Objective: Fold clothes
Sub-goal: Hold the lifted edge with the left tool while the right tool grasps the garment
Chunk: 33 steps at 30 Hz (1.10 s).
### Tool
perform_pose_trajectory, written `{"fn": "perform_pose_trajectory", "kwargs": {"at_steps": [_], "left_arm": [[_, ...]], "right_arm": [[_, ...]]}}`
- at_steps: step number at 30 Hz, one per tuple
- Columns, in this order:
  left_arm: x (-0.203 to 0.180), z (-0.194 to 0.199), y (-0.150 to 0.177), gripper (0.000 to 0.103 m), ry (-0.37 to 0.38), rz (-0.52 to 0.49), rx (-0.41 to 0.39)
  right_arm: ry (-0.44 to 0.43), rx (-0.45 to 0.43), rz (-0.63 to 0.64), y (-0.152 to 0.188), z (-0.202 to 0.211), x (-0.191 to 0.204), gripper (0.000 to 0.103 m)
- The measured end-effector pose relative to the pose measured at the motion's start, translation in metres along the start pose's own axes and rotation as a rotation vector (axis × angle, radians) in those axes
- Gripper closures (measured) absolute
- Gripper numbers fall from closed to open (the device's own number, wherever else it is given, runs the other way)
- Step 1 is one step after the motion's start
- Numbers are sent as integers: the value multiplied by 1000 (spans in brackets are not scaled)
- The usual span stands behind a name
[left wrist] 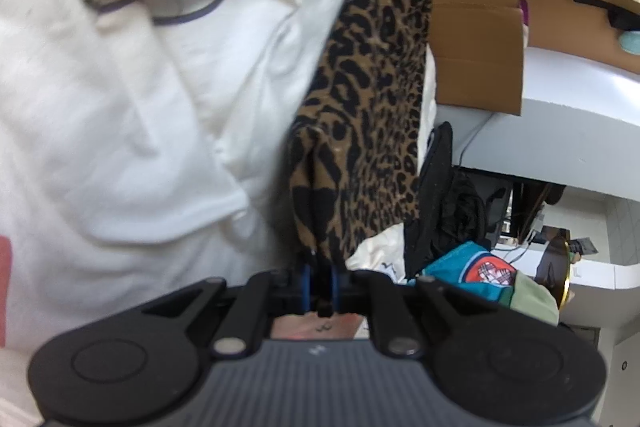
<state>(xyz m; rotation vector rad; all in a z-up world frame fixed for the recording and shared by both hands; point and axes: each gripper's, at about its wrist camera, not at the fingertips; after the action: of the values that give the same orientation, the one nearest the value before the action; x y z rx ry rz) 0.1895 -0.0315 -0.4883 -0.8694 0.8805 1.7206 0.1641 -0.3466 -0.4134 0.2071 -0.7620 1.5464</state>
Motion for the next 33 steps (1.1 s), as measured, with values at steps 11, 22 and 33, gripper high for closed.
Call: {"fn": "perform_pose_trajectory", "kwargs": {"at_steps": [11, 22, 33], "left_arm": [[-46, 15, -5, 94, 67, -39, -13], [-70, 12, -6, 94, 91, -49, -24], [-75, 19, -7, 94, 86, -49, -29]], "right_arm": [[-179, -109, -379, -3, 15, -64, 60], [-403, -145, -680, 7, 4, -89, 36], [-392, -222, -805, 2, -19, -111, 49]]}}
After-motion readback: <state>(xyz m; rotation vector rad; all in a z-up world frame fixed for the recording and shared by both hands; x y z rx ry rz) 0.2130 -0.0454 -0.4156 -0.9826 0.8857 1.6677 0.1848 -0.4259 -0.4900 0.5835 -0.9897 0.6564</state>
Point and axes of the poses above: each gripper's, at about its wrist camera, not at the fingertips, and z roughly against the way its jaws point, x to its left, y to its underside, and after that the axes turned 1 degree about x, right-handed
